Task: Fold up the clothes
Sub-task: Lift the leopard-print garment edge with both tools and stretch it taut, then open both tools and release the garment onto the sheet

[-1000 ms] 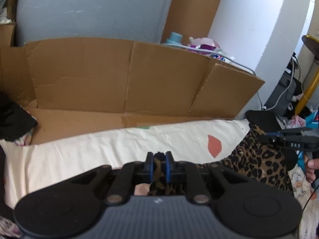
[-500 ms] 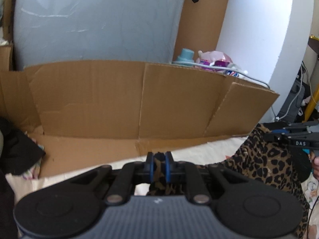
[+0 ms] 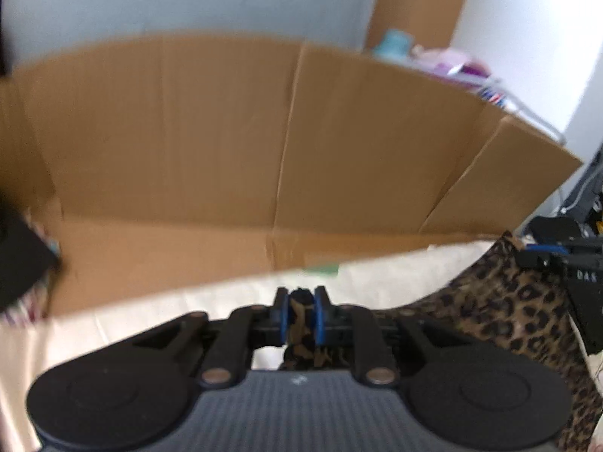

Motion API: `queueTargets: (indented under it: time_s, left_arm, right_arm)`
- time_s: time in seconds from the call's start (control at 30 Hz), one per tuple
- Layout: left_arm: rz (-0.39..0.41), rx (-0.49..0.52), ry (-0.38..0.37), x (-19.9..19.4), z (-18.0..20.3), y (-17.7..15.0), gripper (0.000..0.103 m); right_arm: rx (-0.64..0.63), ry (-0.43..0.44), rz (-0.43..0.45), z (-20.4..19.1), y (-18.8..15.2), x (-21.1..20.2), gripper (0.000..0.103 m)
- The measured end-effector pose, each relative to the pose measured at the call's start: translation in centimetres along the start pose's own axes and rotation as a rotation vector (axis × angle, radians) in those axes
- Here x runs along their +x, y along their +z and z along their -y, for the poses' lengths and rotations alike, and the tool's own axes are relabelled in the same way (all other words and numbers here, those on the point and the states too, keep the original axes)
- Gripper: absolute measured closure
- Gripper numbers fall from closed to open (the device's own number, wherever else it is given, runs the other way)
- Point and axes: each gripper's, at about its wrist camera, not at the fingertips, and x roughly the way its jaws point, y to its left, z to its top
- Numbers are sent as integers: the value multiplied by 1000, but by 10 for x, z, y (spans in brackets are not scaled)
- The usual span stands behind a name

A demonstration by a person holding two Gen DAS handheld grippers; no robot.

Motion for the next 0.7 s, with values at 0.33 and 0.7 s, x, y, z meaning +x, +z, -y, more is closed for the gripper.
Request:
queueTargets:
  time_s: [0.33,0.7]
  left_arm:
    - [1,-32,18,-20,-10,-31,69]
    - [-66,-235,147,-68,-64,-123,59]
  right_arm:
    - [140,40,16,34,-25,-18,72]
    - [237,19,-77,59,-121,-52,68]
